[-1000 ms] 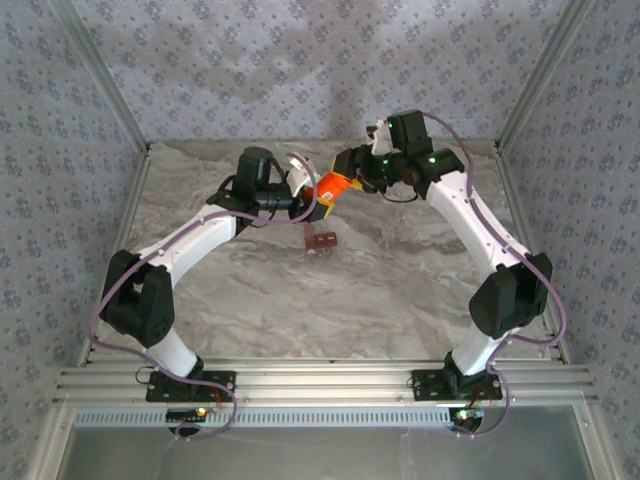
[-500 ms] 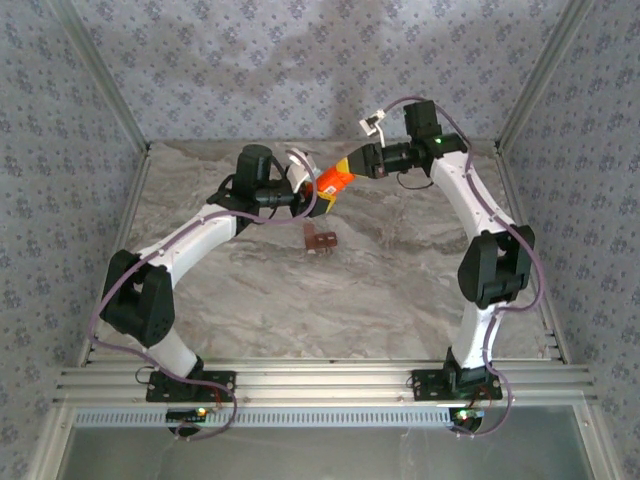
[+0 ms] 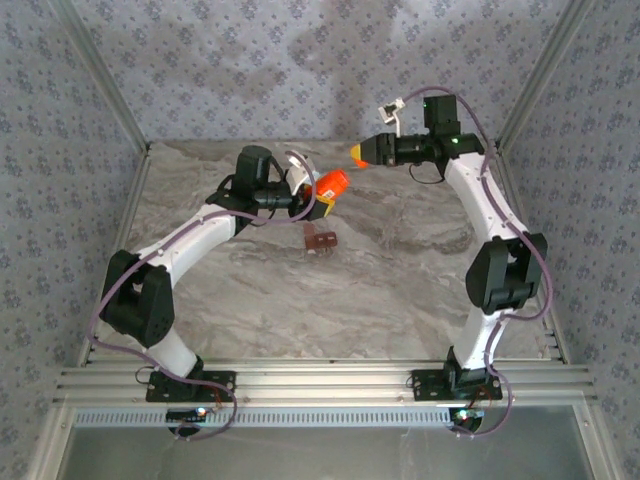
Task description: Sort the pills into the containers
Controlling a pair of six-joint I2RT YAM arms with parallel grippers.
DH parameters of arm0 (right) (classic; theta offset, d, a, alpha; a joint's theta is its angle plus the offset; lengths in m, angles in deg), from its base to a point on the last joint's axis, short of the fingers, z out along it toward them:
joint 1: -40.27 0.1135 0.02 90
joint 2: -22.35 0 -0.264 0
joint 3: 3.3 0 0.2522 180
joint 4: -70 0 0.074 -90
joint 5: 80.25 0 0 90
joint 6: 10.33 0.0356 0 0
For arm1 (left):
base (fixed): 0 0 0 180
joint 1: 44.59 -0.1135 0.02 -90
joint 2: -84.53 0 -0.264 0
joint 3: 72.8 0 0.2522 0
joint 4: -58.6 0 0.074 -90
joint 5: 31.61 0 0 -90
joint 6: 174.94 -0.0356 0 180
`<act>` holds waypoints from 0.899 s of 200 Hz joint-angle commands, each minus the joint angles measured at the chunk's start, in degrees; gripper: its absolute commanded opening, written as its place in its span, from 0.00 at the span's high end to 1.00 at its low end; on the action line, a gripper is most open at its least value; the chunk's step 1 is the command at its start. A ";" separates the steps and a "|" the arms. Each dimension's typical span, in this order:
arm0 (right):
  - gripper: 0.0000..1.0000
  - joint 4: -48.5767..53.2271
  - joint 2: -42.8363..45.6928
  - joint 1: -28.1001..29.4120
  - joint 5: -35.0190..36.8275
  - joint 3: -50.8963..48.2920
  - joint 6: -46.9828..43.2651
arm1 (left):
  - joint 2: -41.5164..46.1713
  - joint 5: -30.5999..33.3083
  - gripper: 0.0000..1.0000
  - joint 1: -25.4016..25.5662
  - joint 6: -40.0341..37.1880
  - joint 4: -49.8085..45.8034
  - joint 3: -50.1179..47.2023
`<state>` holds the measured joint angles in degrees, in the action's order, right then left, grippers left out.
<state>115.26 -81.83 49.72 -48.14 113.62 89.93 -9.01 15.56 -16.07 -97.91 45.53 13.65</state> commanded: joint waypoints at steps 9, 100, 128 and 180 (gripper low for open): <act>0.63 6.44 1.49 -3.29 16.99 -2.49 5.60 | 2.52 0.48 1.00 0.15 0.92 2.73 -1.49; 0.66 5.06 1.04 1.86 57.29 -26.89 7.84 | 10.65 14.70 1.00 0.14 6.95 12.89 -12.28; 0.66 5.06 -0.72 4.04 60.80 -28.57 8.53 | 13.82 17.58 1.00 -0.03 8.29 14.46 -15.82; 0.51 6.65 -4.23 6.66 64.20 -29.48 10.72 | 17.79 20.04 1.00 -0.07 10.45 14.70 -19.45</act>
<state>119.68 -84.58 55.36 12.25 85.10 98.46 6.12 33.81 -16.10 -89.21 57.81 -5.08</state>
